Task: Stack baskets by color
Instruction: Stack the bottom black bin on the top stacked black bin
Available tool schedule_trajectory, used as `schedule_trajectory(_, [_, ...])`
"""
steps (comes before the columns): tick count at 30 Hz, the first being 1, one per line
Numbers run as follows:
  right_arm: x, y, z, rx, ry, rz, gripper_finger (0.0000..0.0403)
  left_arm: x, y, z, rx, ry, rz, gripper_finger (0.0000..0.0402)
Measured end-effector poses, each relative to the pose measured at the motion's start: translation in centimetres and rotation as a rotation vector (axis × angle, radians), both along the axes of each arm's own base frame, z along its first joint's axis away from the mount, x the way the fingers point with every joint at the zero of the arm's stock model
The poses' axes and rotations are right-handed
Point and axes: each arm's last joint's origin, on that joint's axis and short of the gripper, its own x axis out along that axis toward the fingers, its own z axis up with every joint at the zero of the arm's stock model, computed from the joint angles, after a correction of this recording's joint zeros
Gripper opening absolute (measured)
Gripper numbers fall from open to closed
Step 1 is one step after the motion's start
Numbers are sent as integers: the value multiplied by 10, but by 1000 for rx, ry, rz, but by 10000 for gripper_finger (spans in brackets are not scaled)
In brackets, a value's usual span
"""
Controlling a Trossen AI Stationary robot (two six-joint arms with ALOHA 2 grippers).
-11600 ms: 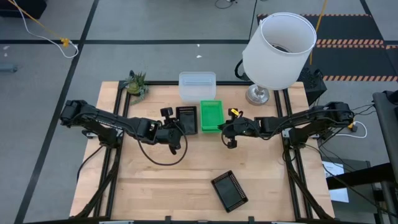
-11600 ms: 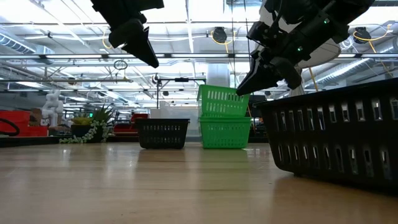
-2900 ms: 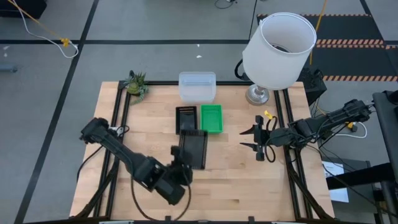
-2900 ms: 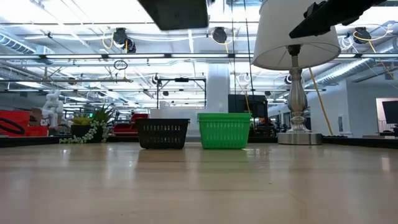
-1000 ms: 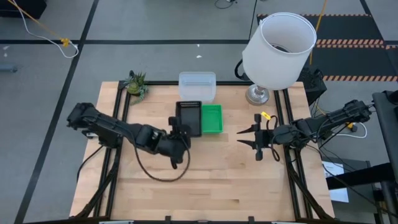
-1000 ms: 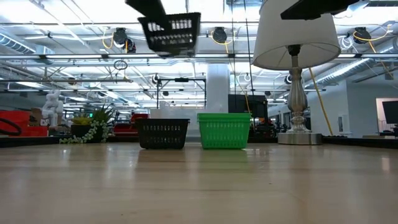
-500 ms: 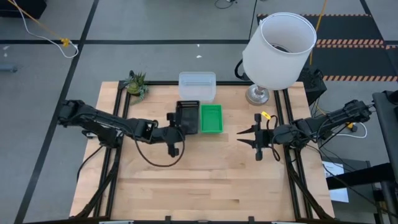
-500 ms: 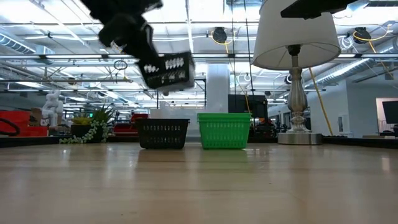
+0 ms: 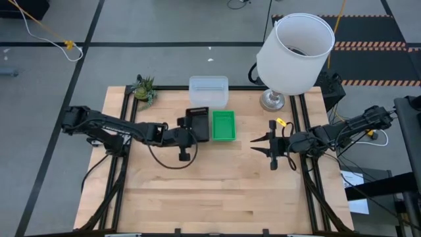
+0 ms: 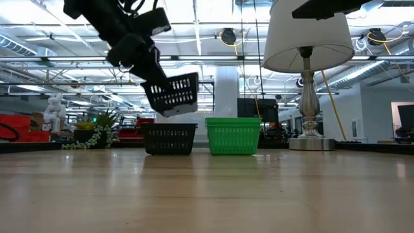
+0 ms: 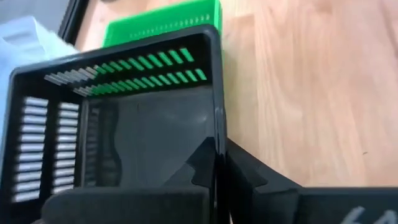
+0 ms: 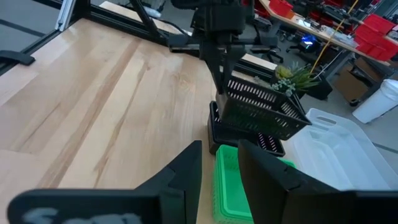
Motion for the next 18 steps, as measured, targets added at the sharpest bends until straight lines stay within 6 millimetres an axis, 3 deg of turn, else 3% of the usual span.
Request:
schedule_trajectory(5, [0, 0, 0, 0, 0, 0, 98, -4, 6, -10, -13, 26, 20, 7])
schedule_trajectory(12, [0, 0, 0, -1, 1, 0, 98, -6, 12, -19, -37, 6, 14, 29])
schedule_trajectory(18, [0, 0, 0, -1, 1, 0, 98, -8, 13, -22, -45, 17, 18, 13])
